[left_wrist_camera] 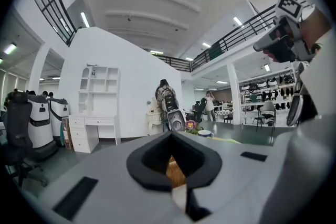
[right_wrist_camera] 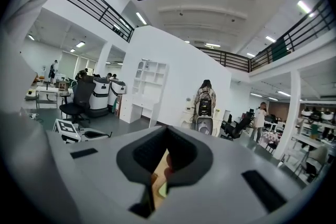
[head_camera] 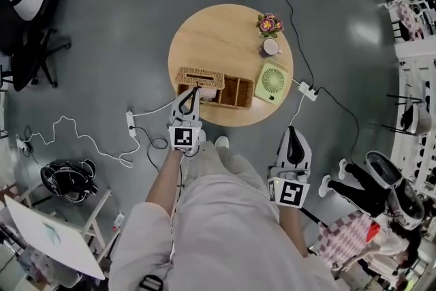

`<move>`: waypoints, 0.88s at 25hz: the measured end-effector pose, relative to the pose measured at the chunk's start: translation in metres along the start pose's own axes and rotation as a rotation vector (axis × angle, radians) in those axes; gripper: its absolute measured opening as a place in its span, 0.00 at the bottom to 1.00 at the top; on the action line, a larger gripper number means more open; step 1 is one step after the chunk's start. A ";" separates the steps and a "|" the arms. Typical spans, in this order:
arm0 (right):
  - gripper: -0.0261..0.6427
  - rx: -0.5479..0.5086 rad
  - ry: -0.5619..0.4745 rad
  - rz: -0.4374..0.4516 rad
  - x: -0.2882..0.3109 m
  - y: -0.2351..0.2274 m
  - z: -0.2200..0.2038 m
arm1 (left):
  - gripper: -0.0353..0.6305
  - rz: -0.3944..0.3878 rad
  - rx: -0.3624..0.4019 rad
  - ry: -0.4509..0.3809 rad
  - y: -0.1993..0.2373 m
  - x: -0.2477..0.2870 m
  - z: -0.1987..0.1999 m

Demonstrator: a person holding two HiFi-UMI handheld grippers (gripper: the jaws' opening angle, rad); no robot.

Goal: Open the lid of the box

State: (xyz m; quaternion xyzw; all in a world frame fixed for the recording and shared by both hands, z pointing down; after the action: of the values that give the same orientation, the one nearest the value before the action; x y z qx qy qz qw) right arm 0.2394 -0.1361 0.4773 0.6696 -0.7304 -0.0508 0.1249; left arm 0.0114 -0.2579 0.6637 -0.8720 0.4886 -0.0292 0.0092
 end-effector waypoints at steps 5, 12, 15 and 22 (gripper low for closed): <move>0.03 0.020 -0.016 -0.062 0.014 -0.011 0.013 | 0.05 -0.030 0.037 -0.025 0.019 0.049 0.030; 0.03 0.015 -0.021 -0.122 0.010 -0.014 0.025 | 0.05 -0.043 0.053 -0.033 0.032 0.117 0.027; 0.03 0.012 -0.011 -0.163 0.001 -0.015 0.020 | 0.05 -0.037 0.043 -0.030 0.039 0.141 0.015; 0.03 0.024 -0.019 -0.241 -0.017 -0.030 0.017 | 0.34 -0.055 -0.023 -0.048 0.042 0.148 0.015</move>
State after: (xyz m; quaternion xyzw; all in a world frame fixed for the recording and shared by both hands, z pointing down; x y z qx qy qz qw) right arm 0.2651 -0.1232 0.4520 0.7535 -0.6463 -0.0629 0.1028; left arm 0.0532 -0.4063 0.6531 -0.8855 0.4646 -0.0029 0.0097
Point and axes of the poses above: the fingertips, and each gripper's own axes: x forward along the fingers, y to its left, z out of its top, the point moved 1 cm from there along -x, backward along the fingers, and after that the axes turned 5 degrees about -y, right-handed, at the moved point
